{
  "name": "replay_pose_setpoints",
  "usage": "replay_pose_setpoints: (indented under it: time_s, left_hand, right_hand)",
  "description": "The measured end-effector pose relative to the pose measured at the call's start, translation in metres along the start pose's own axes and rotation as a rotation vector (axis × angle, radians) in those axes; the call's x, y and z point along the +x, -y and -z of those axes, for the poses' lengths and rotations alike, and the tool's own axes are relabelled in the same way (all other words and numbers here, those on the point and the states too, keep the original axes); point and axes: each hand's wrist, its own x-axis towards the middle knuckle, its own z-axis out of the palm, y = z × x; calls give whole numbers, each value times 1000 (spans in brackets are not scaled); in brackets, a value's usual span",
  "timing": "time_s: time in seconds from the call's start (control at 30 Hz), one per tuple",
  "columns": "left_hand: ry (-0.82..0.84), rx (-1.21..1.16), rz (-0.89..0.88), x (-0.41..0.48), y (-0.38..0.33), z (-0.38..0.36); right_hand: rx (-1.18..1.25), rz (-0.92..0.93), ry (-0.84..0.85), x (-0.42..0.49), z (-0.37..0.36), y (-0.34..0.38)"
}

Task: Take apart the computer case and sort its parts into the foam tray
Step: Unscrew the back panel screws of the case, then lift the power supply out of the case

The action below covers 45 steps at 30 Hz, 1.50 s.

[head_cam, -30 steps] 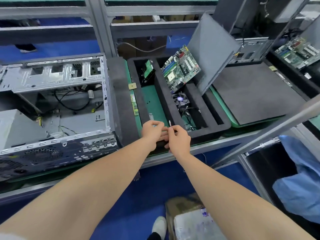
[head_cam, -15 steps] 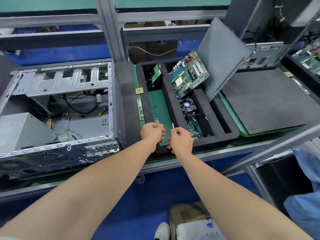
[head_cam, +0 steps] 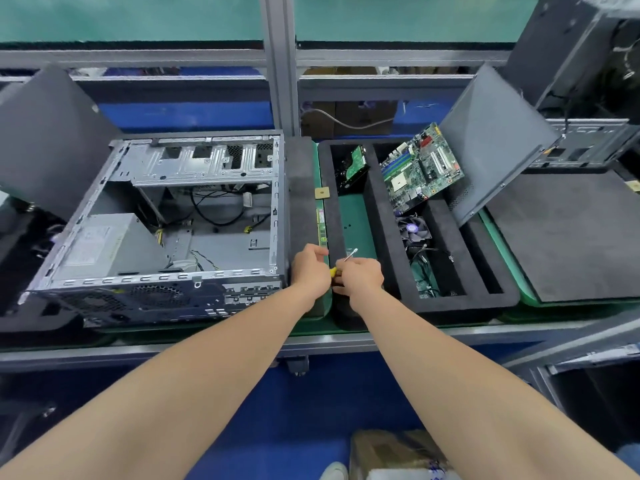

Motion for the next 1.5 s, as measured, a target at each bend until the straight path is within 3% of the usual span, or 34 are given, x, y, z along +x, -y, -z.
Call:
replay_pose_setpoints:
  time_s: [0.3, 0.67, 0.87, 1.1, 1.37, 1.5]
  left_hand:
    - [40, 241, -102, -10, 11, 0]
    - [-1, 174, -109, -17, -2, 3]
    - [11, 111, -228, -28, -35, 20]
    - [-92, -58, -324, -26, -65, 92]
    - [-276, -23, -292, -7, -10, 211]
    - [-357, 51, -270, 7, 27, 269]
  right_hand:
    - [-152, 19, -17, -3, -1, -9]
    - [-174, 59, -35, -13, 5, -11]
    - [-151, 240, -159, -35, -4, 12]
    - [-165, 472, -127, -74, -53, 77]
    - [-455, 651, -197, -125, -126, 103]
    - [-421, 671, 2, -149, -176, 107]
